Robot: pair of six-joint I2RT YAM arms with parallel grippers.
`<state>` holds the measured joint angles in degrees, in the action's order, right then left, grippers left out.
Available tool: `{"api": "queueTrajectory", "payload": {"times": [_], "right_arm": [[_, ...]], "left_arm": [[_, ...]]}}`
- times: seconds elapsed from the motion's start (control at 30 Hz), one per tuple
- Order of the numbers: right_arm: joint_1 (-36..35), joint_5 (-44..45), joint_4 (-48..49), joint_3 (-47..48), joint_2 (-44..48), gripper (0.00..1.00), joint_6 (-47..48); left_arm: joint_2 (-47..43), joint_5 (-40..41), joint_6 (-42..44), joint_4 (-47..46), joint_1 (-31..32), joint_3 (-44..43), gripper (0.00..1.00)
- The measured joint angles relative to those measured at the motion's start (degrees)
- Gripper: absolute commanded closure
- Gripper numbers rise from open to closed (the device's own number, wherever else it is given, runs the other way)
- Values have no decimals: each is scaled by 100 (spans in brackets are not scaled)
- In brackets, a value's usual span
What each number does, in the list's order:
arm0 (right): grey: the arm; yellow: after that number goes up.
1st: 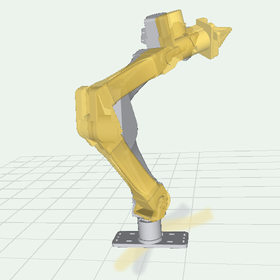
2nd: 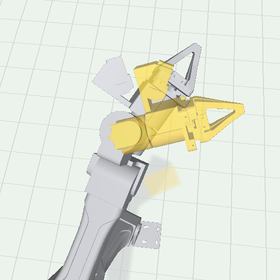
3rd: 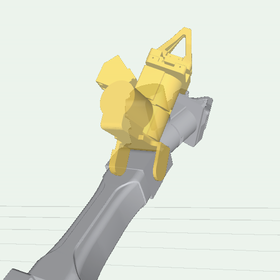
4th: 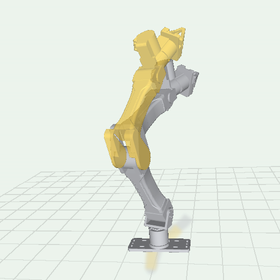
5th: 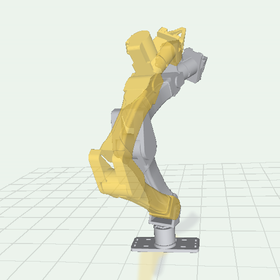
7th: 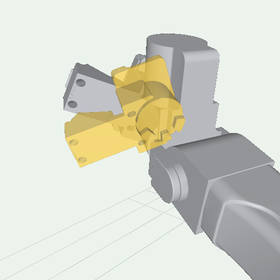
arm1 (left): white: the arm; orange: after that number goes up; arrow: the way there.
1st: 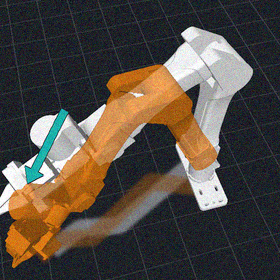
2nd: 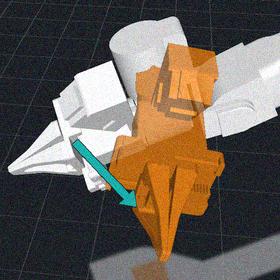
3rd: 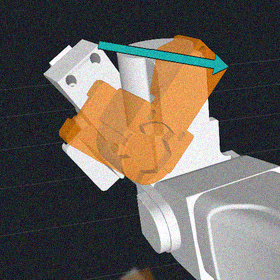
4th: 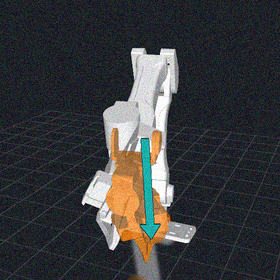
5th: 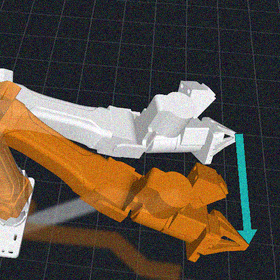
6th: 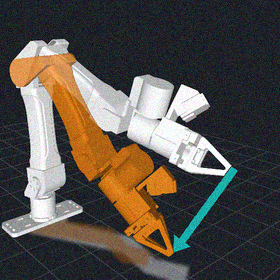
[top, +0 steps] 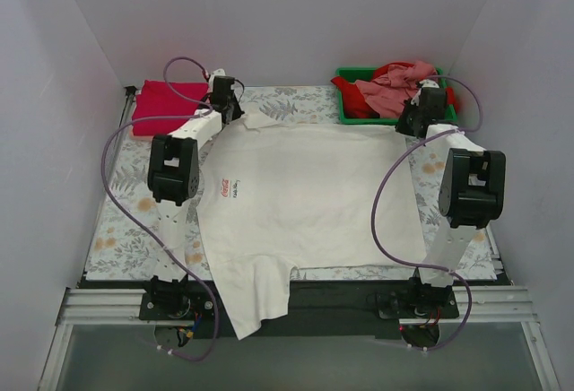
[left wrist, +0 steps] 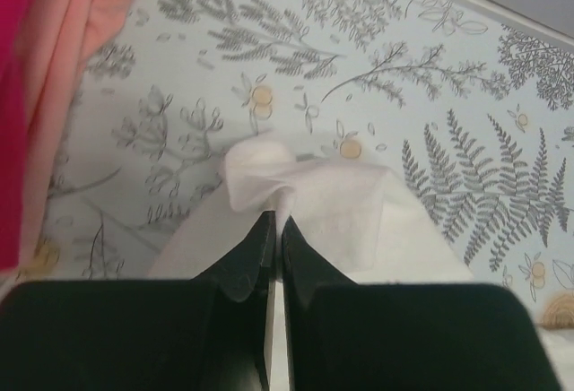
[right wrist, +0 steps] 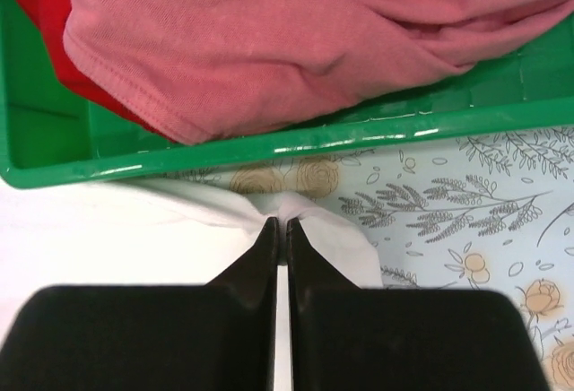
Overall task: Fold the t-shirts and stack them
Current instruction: Fold the tshirt
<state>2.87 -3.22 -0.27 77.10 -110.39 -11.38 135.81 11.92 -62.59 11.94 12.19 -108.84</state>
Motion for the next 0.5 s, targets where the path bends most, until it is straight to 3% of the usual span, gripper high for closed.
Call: {"api": "queueTrajectory", "payload": {"times": [0.5], "right_arm": [[0,24,-442,-407,933,99,297]], "left_arm": [[-3563,243,-1707,614,118,3058,100]]}}
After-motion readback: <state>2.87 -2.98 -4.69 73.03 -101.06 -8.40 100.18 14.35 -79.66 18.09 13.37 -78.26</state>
